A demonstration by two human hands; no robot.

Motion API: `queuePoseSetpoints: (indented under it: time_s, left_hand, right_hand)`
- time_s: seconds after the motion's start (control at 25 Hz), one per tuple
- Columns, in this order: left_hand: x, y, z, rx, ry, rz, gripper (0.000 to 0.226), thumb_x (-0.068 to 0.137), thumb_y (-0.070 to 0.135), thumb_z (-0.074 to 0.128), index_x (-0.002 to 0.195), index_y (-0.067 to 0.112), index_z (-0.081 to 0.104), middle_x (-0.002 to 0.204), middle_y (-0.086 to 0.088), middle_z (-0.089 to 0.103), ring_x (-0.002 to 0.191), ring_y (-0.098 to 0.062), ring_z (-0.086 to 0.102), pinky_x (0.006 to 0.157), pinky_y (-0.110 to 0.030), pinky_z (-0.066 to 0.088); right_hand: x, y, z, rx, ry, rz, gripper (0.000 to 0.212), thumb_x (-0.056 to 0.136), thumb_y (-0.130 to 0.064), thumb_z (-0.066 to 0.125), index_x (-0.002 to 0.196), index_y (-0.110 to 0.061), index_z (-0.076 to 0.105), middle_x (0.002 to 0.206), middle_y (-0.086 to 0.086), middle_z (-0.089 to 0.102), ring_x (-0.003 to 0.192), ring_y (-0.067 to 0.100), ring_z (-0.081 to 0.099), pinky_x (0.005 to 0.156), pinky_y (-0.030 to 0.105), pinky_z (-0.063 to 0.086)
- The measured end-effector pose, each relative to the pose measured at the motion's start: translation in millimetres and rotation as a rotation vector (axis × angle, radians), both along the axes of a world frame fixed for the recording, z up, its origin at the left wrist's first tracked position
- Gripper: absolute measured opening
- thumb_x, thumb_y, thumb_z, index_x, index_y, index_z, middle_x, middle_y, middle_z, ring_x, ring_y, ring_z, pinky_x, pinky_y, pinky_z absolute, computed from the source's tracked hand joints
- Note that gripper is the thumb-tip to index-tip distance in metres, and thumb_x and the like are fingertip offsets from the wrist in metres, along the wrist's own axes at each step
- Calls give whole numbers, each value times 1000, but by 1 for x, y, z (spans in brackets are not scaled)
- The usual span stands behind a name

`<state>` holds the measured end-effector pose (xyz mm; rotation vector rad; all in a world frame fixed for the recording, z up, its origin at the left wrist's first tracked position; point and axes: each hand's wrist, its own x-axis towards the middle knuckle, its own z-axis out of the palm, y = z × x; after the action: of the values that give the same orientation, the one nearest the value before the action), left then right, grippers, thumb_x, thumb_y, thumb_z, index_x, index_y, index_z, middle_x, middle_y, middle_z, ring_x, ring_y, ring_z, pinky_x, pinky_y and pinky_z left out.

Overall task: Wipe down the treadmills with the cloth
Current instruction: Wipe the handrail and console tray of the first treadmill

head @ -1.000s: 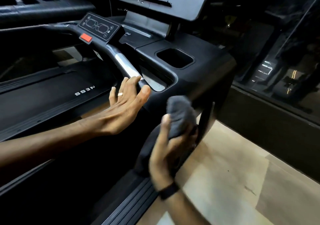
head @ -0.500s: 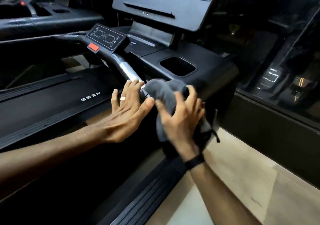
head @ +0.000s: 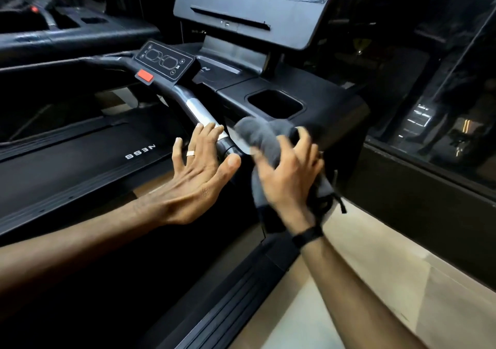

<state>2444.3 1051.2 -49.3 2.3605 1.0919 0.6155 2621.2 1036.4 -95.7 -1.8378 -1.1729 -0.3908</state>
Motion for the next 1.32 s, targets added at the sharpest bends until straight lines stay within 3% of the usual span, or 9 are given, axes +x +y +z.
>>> queuePoseSetpoints:
  time_s: [0.16, 0.44, 0.56, 0.68, 0.8, 0.92, 1.08, 1.24, 1.32]
  left_hand:
    - [0, 0, -1, -42, -40, -8, 114, 62, 97, -9, 154, 30, -2, 164, 12, -12, 139, 10, -34, 117, -38, -25]
    - [0, -6, 4, -91, -32, -7, 103, 71, 90, -3, 154, 30, -4, 164, 8, -11, 140, 6, -32, 117, -40, -26]
    - [1, -5, 5, -148, -28, 12, 100, 70, 83, -3, 154, 29, -3, 163, 9, -4, 140, 6, -22, 118, -38, -24]
    - [1, 1, 0, -131, 0, 5, 116, 64, 95, -6, 157, 26, -1, 164, 11, 1, 145, 6, -20, 118, -37, -25]
    - [3, 1, 1, -110, -17, 18, 112, 65, 91, -3, 155, 24, 1, 154, 14, 15, 140, 9, -5, 118, -35, -23]
    - [0, -6, 5, -150, -22, 18, 109, 67, 86, -3, 157, 25, -3, 154, 14, 12, 134, 11, -6, 118, -37, -24]
    - [-1, -12, 9, -198, 14, -1, 107, 66, 83, -1, 157, 28, -9, 163, 6, 8, 135, 3, -9, 117, -37, -26]
    - [2, -11, 11, -221, 41, -29, 107, 64, 83, -2, 157, 30, -10, 164, 8, 4, 134, 4, -9, 117, -36, -26]
    - [1, -10, 10, -223, 50, -47, 105, 65, 84, -1, 157, 33, -11, 165, 8, 2, 131, 7, -13, 116, -34, -27]
  right_hand:
    - [-21, -28, -19, 119, -121, 219, 49, 89, -60, 55, 101, -16, 70, 136, 15, 55, 109, 33, 52, 86, 43, 37]
    - [86, 50, 16, -118, 167, -123, 61, 88, -62, 60, 130, -18, 63, 146, 14, 43, 130, 40, 41, 105, 52, 30]
    - [20, 13, 6, -31, 50, -93, 54, 86, -61, 59, 117, -17, 67, 141, 16, 49, 118, 40, 48, 94, 50, 36]
    - [-42, -38, -22, 74, -78, 156, 48, 89, -62, 52, 103, -18, 66, 139, 15, 51, 110, 32, 49, 87, 44, 35]
    - [6, -9, -14, 95, -91, 164, 50, 86, -61, 53, 99, -15, 67, 135, 15, 55, 112, 34, 52, 88, 44, 36]
    - [71, 32, 3, -14, 102, -36, 68, 83, -69, 46, 115, -14, 67, 140, 15, 51, 122, 39, 48, 98, 49, 34]
    - [59, 31, -10, 65, 425, -152, 64, 90, -60, 59, 133, -14, 61, 149, 16, 43, 131, 40, 43, 108, 49, 32]
    - [-27, -37, -58, 390, 780, -170, 68, 89, -55, 57, 133, -3, 59, 137, 21, 55, 126, 33, 52, 103, 19, 34]
    - [-63, -61, -75, 409, 787, -104, 68, 88, -55, 54, 130, -2, 61, 132, 17, 60, 122, 29, 57, 104, 21, 39]
